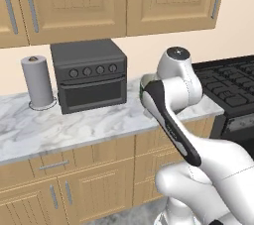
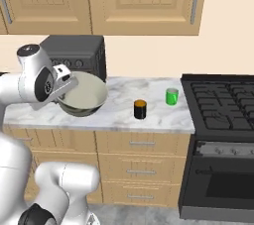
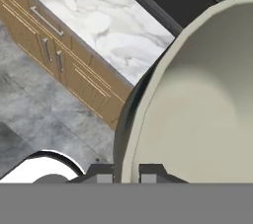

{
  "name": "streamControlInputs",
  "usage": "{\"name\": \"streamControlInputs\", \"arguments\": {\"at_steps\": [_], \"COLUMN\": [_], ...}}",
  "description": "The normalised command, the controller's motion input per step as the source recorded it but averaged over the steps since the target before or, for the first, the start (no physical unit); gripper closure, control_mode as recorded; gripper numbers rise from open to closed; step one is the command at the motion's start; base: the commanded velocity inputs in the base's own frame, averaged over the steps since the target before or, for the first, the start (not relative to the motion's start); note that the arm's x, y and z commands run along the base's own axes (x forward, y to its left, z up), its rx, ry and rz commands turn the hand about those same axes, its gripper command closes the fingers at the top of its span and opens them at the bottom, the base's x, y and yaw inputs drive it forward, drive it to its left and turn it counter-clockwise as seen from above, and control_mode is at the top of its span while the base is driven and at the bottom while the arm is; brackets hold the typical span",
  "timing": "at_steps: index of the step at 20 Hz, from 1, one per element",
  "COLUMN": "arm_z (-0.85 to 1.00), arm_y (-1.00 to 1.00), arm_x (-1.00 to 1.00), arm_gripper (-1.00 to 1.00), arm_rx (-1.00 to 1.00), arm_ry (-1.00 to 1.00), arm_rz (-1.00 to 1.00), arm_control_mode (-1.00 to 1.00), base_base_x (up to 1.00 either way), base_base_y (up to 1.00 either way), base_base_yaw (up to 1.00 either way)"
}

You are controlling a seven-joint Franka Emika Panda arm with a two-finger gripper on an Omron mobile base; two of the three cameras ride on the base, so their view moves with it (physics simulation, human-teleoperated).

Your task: Clear the mugs and bowl far away from the sink.

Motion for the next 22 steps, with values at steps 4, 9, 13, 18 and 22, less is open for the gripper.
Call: {"name": "streamControlInputs", "arguments": {"at_steps": [4, 9, 13, 18, 22], "arm_z": [-0.27, -0.60, -0.58, -0.31, -0.43], "arm_y": [0.28, 0.17, 0.00, 0.00, -0.08], "arm_x": [0.35, 0.82, 1.00, 0.78, 0.55], "arm_gripper": [1.00, 1.00, 1.00, 1.00, 1.00], "arm_rx": [-0.08, -0.04, -0.05, -0.06, -0.10], "arm_ry": [-0.01, 0.01, 0.05, 0.08, 0.22], "arm_rz": [0.00, 0.00, 0.00, 0.00, 0.00], "arm_control_mode": [-1.00, -1.00, -1.00, -1.00, -1.00], "base_base_x": [0.10, 0.00, 0.00, 0.00, 0.00], "base_base_y": [0.10, 0.00, 0.00, 0.00, 0.00], "base_base_yaw": [0.00, 0.00, 0.00, 0.00, 0.00]}}
